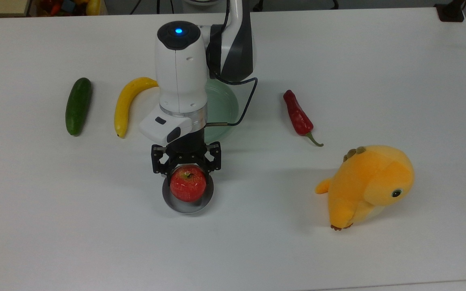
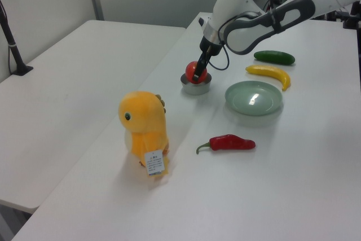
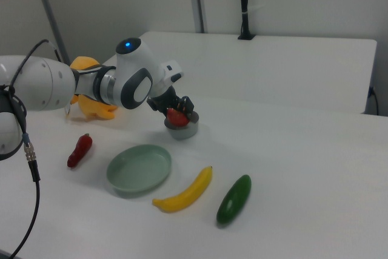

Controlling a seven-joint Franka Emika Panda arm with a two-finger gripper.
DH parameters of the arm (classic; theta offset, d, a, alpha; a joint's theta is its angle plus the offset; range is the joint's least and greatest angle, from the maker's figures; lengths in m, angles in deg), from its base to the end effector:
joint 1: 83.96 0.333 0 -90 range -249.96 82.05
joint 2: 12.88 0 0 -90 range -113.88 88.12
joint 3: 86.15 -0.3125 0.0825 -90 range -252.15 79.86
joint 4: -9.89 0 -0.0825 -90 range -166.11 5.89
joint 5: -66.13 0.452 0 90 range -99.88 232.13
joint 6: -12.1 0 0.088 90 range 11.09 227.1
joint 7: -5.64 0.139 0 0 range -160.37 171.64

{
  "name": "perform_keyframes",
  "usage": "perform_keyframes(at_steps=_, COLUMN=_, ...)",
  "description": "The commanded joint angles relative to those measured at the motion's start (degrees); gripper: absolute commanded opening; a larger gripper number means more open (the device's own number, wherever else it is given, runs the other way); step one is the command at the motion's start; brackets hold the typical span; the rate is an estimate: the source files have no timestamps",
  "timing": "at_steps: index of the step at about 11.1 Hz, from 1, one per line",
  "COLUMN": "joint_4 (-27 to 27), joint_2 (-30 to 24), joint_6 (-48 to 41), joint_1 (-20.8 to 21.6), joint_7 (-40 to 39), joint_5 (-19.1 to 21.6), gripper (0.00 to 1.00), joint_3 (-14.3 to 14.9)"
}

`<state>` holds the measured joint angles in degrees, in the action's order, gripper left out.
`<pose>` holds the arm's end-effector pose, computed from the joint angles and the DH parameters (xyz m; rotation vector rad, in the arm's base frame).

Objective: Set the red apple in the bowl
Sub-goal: 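Lower the red apple into the grey bowl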

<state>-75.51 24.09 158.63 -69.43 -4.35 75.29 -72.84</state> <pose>0.8164 0.0479 0.2811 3.0139 0.2388 0.6736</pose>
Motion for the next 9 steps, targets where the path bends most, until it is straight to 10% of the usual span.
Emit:
perform_keyframes(at_steps=1, joint_4=1.29, joint_2=1.09, joint_6=0.94, joint_1=0.32, joint_7=0.5, joint_5=1.38, gripper=0.49, joint_3=-0.03)
perform_keyframes(at_steps=5, joint_4=1.2, joint_2=1.0, joint_6=0.94, joint_1=0.41, joint_7=0.32, joint_5=1.03, gripper=1.0, joint_3=-0.03)
perform_keyframes(at_steps=9, joint_4=1.12, joint_2=0.3, joint_6=0.77, joint_1=0.41, joint_7=0.23, joint_5=0.68, gripper=1.0, joint_3=-0.03)
